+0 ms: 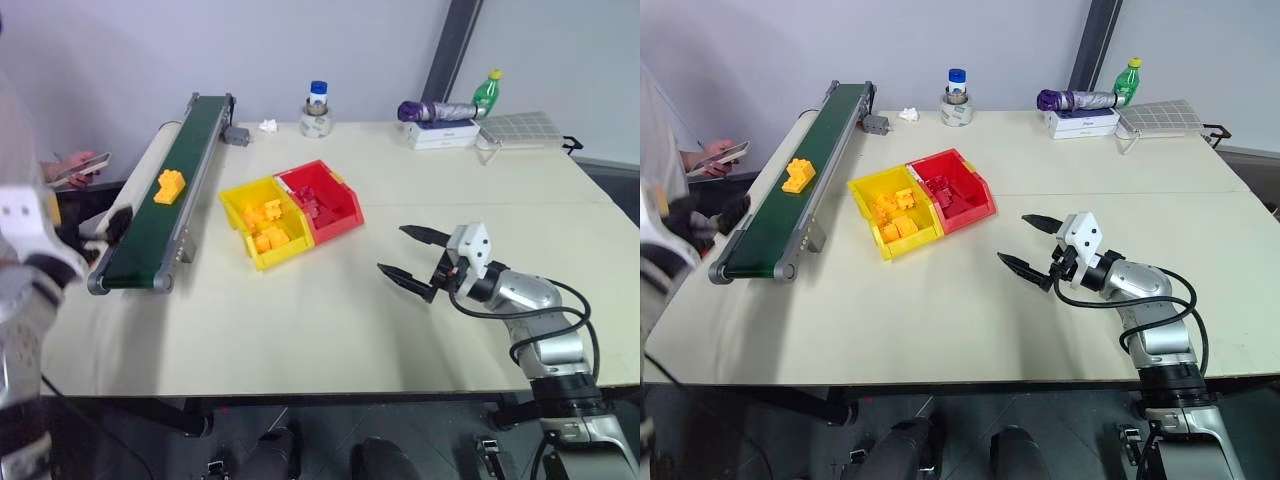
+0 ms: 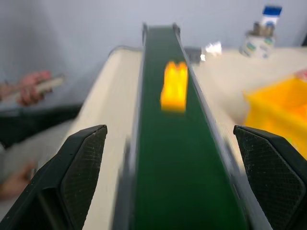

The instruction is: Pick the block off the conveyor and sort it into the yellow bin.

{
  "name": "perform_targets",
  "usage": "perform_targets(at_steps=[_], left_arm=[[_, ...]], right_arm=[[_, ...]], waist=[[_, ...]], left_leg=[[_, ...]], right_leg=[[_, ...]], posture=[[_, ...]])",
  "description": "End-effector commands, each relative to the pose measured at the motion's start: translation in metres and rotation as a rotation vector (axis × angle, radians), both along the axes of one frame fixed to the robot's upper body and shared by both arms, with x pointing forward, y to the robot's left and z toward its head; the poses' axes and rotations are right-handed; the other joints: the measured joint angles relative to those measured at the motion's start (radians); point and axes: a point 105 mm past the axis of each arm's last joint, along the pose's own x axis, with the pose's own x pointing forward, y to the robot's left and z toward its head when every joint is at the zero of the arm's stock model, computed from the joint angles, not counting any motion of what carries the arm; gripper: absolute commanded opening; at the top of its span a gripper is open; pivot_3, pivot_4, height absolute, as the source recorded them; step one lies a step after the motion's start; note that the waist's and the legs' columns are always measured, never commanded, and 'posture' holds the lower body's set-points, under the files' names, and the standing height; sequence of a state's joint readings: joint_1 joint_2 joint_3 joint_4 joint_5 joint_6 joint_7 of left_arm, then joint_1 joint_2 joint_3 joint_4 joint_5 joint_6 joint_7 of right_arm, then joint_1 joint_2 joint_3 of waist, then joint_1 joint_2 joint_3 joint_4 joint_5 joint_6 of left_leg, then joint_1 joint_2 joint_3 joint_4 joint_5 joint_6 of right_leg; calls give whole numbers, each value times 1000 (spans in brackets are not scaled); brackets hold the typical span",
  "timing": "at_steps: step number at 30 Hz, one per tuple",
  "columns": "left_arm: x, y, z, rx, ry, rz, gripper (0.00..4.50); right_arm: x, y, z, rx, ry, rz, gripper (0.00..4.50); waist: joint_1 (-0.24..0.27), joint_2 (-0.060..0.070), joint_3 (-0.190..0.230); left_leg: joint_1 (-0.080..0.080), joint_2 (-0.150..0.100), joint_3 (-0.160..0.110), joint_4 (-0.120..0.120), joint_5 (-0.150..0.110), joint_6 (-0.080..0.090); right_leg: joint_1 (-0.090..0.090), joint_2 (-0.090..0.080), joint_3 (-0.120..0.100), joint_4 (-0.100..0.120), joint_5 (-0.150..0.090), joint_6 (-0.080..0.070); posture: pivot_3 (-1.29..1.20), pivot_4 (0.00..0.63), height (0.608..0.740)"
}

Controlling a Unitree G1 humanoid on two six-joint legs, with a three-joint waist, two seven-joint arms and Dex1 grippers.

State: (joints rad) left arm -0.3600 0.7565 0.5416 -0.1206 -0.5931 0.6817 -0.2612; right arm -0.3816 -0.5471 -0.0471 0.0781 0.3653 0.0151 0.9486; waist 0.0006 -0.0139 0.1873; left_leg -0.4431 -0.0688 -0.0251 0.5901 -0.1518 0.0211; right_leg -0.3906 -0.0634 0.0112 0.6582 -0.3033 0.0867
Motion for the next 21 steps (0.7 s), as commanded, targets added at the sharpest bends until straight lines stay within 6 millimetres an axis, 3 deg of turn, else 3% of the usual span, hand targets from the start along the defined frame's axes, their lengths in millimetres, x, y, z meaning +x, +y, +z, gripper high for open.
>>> perform_targets(at_steps=[1,7,12,16,19,21], left_arm=[[17,7,-3,-16,107,4,4450],[61,0,0,-17,220,-86,4450],[77,-11,-19,11,293,-139,4450],[79,-7,-31,-23,321,-119,4450],[76,-5,-39,-53,339,-112,3694],[75,-4,-36,-46,309,-95,2794]], right_arm=[[0,5,13,6,-54,15,4500],[-2,7,12,12,-53,17,4500],[-5,6,11,13,-50,9,4500],[-7,3,10,11,-47,-7,4500],[-8,1,10,9,-46,-15,4500],[-8,0,10,9,-45,-18,4500]], waist=[[-6,1,0],[-9,-1,0],[-14,-1,0],[-14,-1,0],[-14,-1,1],[-14,-1,1]], left_leg=[[0,0,0,0,0,0],[-1,0,0,1,0,0],[-1,0,1,1,0,-1],[-2,0,0,1,0,-1],[-3,0,0,1,0,-1],[-3,0,0,1,0,0]], right_leg=[[0,0,1,0,0,0],[-1,1,0,6,1,2],[-1,1,1,6,1,2],[-2,1,1,7,1,2],[-2,0,1,7,1,2],[-2,0,1,7,1,2]], posture=[[0,150,740],[0,150,740],[0,150,740],[0,150,740],[0,150,740],[0,150,740]])
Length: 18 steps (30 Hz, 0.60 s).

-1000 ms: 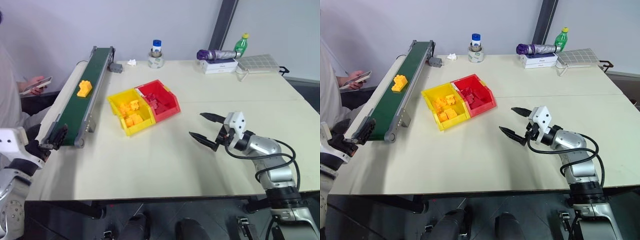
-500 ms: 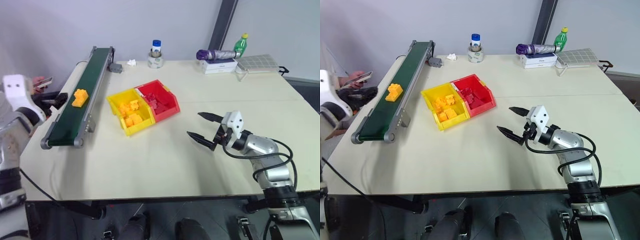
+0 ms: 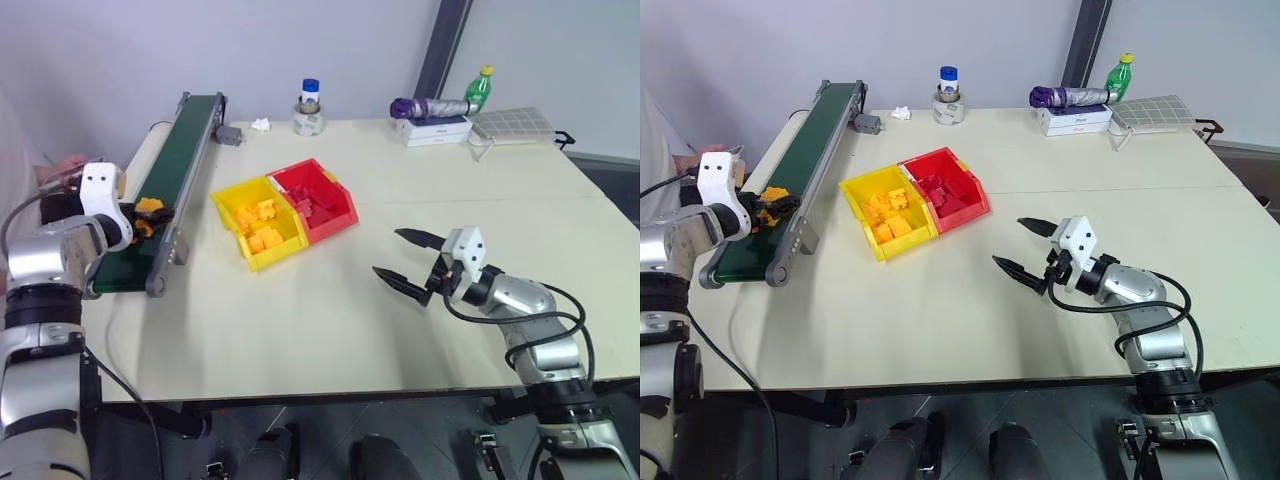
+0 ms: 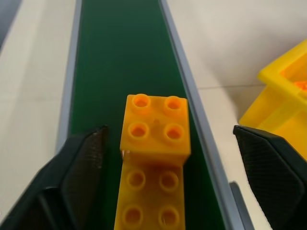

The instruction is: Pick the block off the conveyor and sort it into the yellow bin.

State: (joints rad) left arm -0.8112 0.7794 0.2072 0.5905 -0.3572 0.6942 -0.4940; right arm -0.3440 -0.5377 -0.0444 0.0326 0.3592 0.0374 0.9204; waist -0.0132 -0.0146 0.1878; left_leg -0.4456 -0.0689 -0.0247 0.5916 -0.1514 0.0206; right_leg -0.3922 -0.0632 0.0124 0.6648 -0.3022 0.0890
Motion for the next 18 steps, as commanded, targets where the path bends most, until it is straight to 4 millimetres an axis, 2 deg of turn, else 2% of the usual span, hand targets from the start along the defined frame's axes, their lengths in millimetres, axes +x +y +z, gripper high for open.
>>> perform_targets(at_steps=[1,3,5,6,8,10,13,18], left_arm=[[-3,5,19,-3,-86,20,2254],[-5,6,28,36,-128,29,1337],[-6,3,41,67,-184,25,1321],[-7,-5,51,67,-227,-5,1321],[-7,-30,69,-10,-282,-81,1321],[-5,-51,82,10,-339,-130,1321],[8,-76,84,-19,-358,-139,1321],[28,-116,65,-112,-316,-161,1321]], right_arm=[[-4,-3,16,3,-62,-4,4500],[-4,-3,16,4,-60,-5,4500],[-3,-1,15,6,-59,-1,4500],[-3,0,15,6,-58,1,4500],[-1,1,16,7,-58,5,4500],[0,2,16,10,-59,8,4500],[1,5,15,11,-60,15,4500],[2,7,17,19,-68,15,4500]], waist=[[1,0,0],[2,0,0],[3,0,0],[3,0,0],[7,0,0],[10,0,0],[12,0,0],[18,0,0]], left_leg=[[0,0,0,0,0,0],[0,0,0,0,0,0],[0,0,0,0,0,0],[0,0,0,0,0,0],[0,0,0,0,0,0],[0,0,0,1,0,0],[0,0,0,2,0,0],[0,0,0,2,0,0]], right_leg=[[0,0,0,0,0,0],[0,0,0,0,0,0],[0,0,0,0,0,0],[0,0,0,0,0,0],[0,0,0,0,0,0],[0,-1,0,0,0,0],[2,-1,0,0,0,0],[2,0,0,0,1,1]], posture=[[0,150,740],[0,150,740],[0,150,740],[0,150,740],[0,150,740],[0,150,740],[0,150,740],[0,150,740]])
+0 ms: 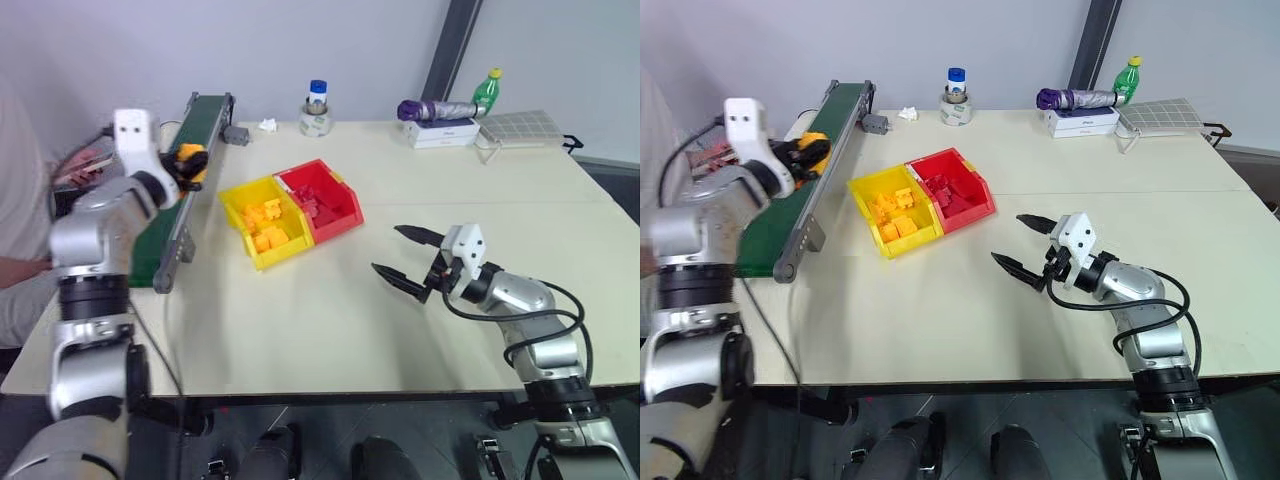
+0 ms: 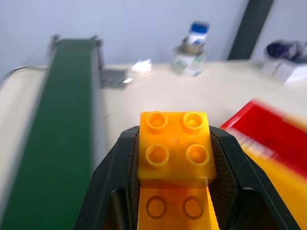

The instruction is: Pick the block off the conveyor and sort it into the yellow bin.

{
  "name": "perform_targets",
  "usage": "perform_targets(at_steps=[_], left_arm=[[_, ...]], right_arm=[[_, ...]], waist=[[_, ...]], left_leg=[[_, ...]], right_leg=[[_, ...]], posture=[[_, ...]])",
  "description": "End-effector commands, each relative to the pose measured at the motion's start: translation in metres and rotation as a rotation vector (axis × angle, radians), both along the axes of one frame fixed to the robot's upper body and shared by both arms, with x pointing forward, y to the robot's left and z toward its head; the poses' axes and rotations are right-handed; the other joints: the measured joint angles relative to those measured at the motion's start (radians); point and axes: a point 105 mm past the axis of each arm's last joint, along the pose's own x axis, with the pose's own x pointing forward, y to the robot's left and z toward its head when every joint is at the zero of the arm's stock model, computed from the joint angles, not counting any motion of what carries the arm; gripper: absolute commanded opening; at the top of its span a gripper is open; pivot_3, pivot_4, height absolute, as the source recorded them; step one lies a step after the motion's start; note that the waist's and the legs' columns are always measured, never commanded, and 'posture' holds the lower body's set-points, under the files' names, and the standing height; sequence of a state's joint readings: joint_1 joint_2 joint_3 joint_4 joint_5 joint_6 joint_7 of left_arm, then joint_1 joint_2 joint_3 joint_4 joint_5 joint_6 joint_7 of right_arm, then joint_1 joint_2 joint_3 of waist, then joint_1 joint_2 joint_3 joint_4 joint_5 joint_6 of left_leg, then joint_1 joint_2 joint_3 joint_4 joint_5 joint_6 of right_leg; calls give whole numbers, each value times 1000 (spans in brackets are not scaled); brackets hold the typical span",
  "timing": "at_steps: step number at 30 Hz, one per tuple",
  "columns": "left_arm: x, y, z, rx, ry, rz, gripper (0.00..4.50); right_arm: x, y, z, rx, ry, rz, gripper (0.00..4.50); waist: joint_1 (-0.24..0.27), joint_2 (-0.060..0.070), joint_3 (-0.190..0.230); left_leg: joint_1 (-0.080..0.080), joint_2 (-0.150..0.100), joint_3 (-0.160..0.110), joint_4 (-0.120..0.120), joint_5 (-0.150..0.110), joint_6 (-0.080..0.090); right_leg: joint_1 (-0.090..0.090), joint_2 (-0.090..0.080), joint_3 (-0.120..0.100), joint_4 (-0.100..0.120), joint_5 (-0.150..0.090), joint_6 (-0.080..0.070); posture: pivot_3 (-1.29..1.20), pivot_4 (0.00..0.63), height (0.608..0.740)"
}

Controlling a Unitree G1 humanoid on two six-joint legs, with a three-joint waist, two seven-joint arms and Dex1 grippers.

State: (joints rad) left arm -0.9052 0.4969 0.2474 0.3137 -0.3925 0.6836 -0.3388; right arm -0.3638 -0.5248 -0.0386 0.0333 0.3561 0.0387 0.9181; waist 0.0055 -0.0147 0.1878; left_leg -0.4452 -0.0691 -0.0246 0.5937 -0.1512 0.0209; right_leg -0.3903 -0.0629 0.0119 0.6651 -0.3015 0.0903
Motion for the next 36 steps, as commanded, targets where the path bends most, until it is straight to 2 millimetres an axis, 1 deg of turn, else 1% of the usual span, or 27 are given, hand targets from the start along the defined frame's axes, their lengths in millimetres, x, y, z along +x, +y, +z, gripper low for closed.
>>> perform_targets(at_steps=[1,2,4,7,9,10,11,13,14,16,17,19,20,21,23,25,26,27,29,32,34,36], left_arm=[[6,-17,0,-29,-5,-19,1321],[8,-23,-3,-58,6,-37,1321],[11,-31,-8,-39,10,-51,1321],[14,-35,-12,-89,0,-75,1321],[15,-34,-14,-151,-15,-83,2341],[16,-33,-12,-160,-38,-76,2668],[16,-33,-12,-179,-55,-69,3101],[16,-34,-10,-173,-92,-57,4156],[15,-36,-9,-163,-107,-67,4464],[8,-39,-6,-161,-126,-116,4464],[4,-37,-2,-125,-157,-128,4464],[-5,-22,3,-103,-168,-114,4464],[-13,-14,8,-83,-190,-117,4464],[-22,-9,13,-71,-207,-138,4464],[-44,-2,21,26,-248,-182,4464],[-65,5,10,260,-247,-224,4464],[-74,14,3,333,-240,-217,4464],[-80,22,-1,362,-225,-202,4464],[-96,39,-4,361,-216,-176,4464],[-118,51,-2,345,-228,-164,4464],[-133,59,-9,287,-192,-171,4464],[-146,65,-22,320,-169,-174,4464]], right_arm=[[-1,1,13,9,-57,2,4500],[-1,0,13,8,-58,-2,4500],[-2,-3,13,4,-60,-15,4500],[-4,-5,12,6,-58,-26,4500],[-4,-6,11,11,-56,-38,4500],[-4,-7,11,12,-56,-42,4500],[-5,-7,11,14,-55,-45,4500],[-5,-7,11,14,-55,-46,4500],[-6,-7,11,14,-55,-46,4500],[-5,-7,11,13,-56,-46,4500],[-5,-7,12,12,-57,-45,4500],[-4,-7,13,11,-59,-45,4500],[-3,-8,13,11,-59,-45,4500],[-3,-8,13,10,-59,-44,4500],[-3,-9,12,9,-57,-41,4500],[-3,-9,11,7,-55,-38,4500],[-2,-9,11,7,-55,-38,4500],[-1,-8,11,8,-55,-35,4500],[0,-7,11,11,-55,-27,4500],[0,-7,10,6,-54,-16,4500],[0,-7,9,-13,-56,-4,4500],[2,-7,11,-14,-61,-2,4500]], waist=[[-1,0,0],[-1,0,0],[-1,0,0],[-1,0,0],[2,0,0],[4,0,0],[5,0,0],[6,0,0],[6,0,0],[6,0,0],[5,0,0],[0,0,0],[-3,0,0],[-9,0,0],[-18,0,0],[-28,0,0],[-26,1,0],[-24,1,0],[-19,2,0],[-14,1,0],[-16,1,0],[-18,1,0]], left_leg=[[0,0,0,0,0,0],[0,0,0,0,0,0],[-1,0,0,0,1,2],[-1,0,0,0,1,1],[0,0,0,1,0,0],[0,0,0,1,0,0],[0,0,0,1,0,0],[-1,0,0,2,0,0],[-1,0,0,2,0,0],[-1,0,0,2,0,0],[-1,0,0,2,0,0],[-1,0,0,2,0,0],[-1,0,0,2,0,0],[-1,0,0,1,0,0],[0,0,0,0,0,0],[0,0,0,-1,0,0],[0,0,1,-2,0,0],[1,0,1,-3,0,0],[2,0,1,-3,0,0],[1,0,0,-3,0,0],[1,0,0,-3,0,0],[1,0,0,-3,-1,0]], right_leg=[[0,0,0,0,0,0],[-1,0,0,0,0,0],[-1,1,0,0,0,0],[-1,1,0,0,0,0],[0,1,0,0,0,0],[0,1,0,0,0,0],[0,1,0,0,0,0],[0,1,0,0,0,1],[0,1,0,0,1,1],[0,1,0,0,1,1],[0,1,0,0,1,1],[0,1,0,0,1,1],[0,1,0,0,1,1],[0,1,0,0,1,1],[-1,1,0,0,0,1],[-1,1,1,0,0,1],[-2,1,2,0,0,1],[-1,1,2,-1,0,0],[-1,0,3,-1,0,0],[-2,0,2,-2,-2,-4],[-2,-1,2,-4,-2,-5],[-2,-1,2,-5,-2,-6]], posture=[[0,150,740],[0,150,740],[0,150,740],[0,150,740],[0,150,740],[0,150,740],[0,150,740],[0,150,740],[0,150,740],[0,150,740],[0,150,740],[0,150,740],[0,150,740],[0,150,740],[0,150,740],[0,150,740],[0,150,740],[0,150,740],[0,150,740],[0,150,740],[0,150,740],[0,150,740]])
